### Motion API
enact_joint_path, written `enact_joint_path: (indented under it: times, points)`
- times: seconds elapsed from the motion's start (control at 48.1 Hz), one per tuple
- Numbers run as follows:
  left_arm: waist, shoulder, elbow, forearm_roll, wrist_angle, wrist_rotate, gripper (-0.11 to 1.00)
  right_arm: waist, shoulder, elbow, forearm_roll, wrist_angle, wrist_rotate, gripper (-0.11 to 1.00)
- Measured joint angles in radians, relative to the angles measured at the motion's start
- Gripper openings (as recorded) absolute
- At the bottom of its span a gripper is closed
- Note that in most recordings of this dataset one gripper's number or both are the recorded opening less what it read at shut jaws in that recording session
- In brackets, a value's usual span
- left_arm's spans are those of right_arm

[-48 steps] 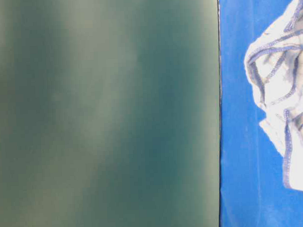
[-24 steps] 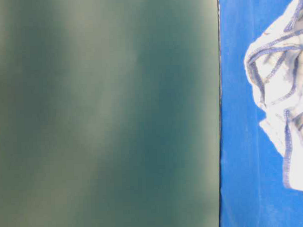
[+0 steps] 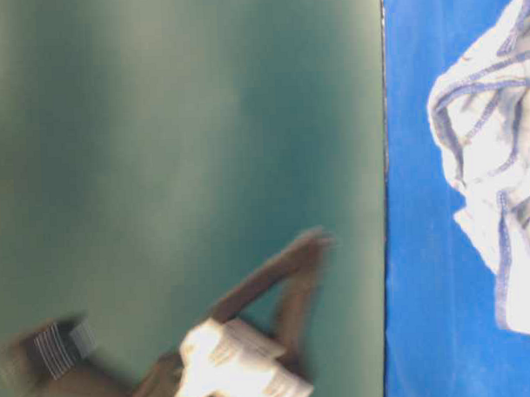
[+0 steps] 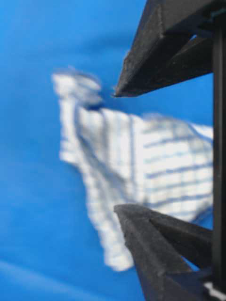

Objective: Hand over the towel.
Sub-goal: 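Reach the left gripper to the striped towel and pinch its corner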

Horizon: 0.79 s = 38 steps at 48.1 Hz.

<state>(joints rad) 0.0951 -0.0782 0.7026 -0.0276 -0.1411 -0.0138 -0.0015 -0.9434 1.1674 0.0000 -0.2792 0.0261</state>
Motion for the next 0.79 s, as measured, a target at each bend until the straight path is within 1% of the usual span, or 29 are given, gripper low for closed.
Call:
enact_joint_path:
  times: [0.125, 0.312, 0.416, 0.582, 0.603, 0.665, 0.79]
  points:
    - [0.012, 0.132, -0.051, 0.0, 0.051, -0.005, 0.94, 0.0, 0.015, 0.0, 0.0, 0.003, 0.0, 0.0]
    - [0.009, 0.261, -0.069, 0.002, 0.064, 0.0, 0.94, 0.0, 0.031, 0.0, 0.0, 0.006, 0.0, 0.0]
    - [0.011, 0.31, -0.072, 0.0, 0.064, 0.002, 0.94, 0.0, 0.037, 0.0, 0.0, 0.005, 0.0, 0.0]
    - [0.005, 0.322, -0.075, 0.0, 0.072, 0.005, 0.92, -0.002, 0.043, 0.0, 0.0, 0.006, 0.0, 0.0]
    - [0.005, 0.322, -0.078, 0.0, 0.077, 0.006, 0.9, -0.002, 0.044, 0.0, 0.0, 0.006, 0.0, 0.0]
    - [0.005, 0.322, -0.086, 0.0, 0.1, 0.009, 0.79, 0.0, 0.046, 0.0, 0.0, 0.011, -0.002, 0.0]
    - [0.006, 0.316, -0.095, 0.0, 0.138, 0.018, 0.46, -0.002, 0.048, 0.0, 0.0, 0.011, 0.0, 0.0]
